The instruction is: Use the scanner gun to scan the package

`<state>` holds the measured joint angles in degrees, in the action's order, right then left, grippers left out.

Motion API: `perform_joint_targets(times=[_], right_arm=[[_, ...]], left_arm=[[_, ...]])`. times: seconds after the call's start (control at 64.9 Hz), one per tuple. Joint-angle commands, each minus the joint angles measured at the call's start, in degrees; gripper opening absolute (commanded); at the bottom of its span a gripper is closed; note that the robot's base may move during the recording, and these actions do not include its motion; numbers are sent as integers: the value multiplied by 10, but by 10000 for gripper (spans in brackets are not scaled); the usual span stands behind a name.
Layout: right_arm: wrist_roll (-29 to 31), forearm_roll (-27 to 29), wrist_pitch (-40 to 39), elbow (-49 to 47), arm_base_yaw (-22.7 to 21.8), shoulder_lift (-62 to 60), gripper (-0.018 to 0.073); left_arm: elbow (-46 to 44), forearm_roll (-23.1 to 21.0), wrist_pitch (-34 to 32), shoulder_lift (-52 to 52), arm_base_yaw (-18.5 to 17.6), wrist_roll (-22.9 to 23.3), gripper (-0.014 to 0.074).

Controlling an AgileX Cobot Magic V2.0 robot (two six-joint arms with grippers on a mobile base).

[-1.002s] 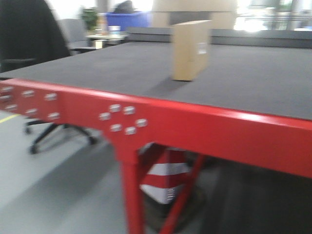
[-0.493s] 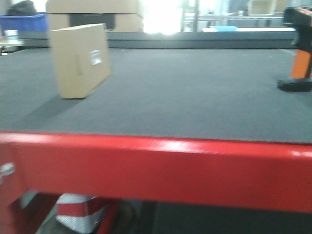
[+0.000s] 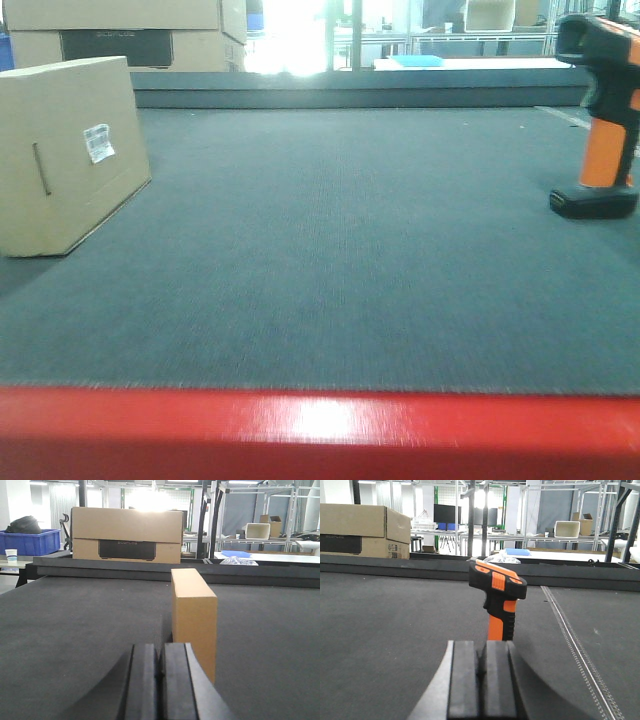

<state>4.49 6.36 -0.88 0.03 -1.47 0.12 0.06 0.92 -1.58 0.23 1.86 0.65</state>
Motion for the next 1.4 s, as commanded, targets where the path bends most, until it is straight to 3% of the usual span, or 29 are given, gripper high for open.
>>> perform_joint_targets(times=[0.0,1.388], right_arm=[[-1,-2,-8,0,-1,-1,-162],[-1,-2,-8,0,-1,-1,-162]], left_arm=[[-1,-1,-8,-2,-4,-1,-111],[-1,-1,-8,-2,-4,-1,-111]])
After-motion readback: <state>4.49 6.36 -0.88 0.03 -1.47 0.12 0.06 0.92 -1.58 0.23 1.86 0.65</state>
